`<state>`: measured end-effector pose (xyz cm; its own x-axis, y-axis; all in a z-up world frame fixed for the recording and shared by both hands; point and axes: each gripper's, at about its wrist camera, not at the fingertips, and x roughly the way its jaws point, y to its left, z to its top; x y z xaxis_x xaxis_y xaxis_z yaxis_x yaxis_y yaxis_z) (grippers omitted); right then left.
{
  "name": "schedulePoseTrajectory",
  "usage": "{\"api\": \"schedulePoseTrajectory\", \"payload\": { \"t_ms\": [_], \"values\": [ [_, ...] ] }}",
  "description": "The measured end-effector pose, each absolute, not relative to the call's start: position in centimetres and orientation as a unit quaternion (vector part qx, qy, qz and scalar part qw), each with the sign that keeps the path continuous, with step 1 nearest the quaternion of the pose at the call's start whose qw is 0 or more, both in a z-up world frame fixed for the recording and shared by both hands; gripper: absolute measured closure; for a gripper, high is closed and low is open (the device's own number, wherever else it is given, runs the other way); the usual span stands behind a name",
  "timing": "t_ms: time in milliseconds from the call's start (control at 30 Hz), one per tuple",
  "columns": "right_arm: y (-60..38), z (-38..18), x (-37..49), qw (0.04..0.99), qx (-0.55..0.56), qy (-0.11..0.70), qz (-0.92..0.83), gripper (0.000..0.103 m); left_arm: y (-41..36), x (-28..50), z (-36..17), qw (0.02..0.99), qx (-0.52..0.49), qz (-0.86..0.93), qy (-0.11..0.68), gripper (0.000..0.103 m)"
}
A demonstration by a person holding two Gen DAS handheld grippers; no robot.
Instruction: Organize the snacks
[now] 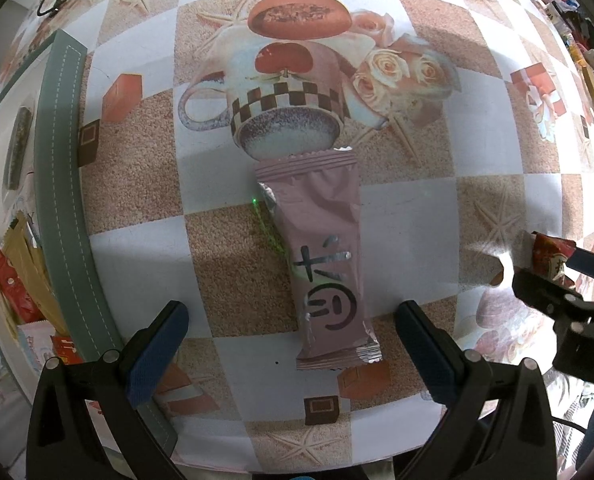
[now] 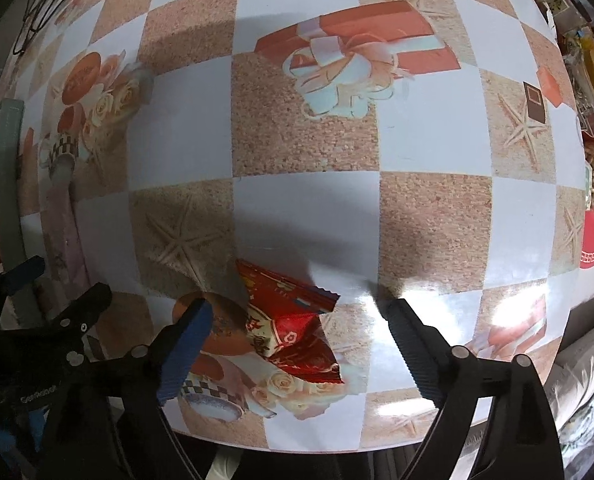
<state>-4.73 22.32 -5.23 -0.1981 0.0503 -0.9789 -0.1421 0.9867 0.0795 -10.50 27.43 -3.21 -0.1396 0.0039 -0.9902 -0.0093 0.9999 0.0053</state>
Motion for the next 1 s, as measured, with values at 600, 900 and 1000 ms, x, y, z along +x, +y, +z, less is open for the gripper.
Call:
{"api": "schedulePoseTrajectory", "payload": {
  "t_ms": [600,900,1000],
  "values": [
    [24.8,-8.3,-7.2,0.629,-0.073,0.770,0.070,0.000,27.5,-10.5,-3.3,0.658,-0.002,0.005,0.753,0.000],
    [24.9,-8.5,-7.3,0.631,-0.072,0.769,0.070,0.000,27.6,-10.6,-3.3,0.659,-0.002,0.005,0.752,0.000],
    [24.8,-8.3,-7.2,0.632,-0.072,0.768,0.071,0.000,27.6,-10.5,-3.3,0.658,-0.003,0.006,0.753,0.000]
  ]
}}
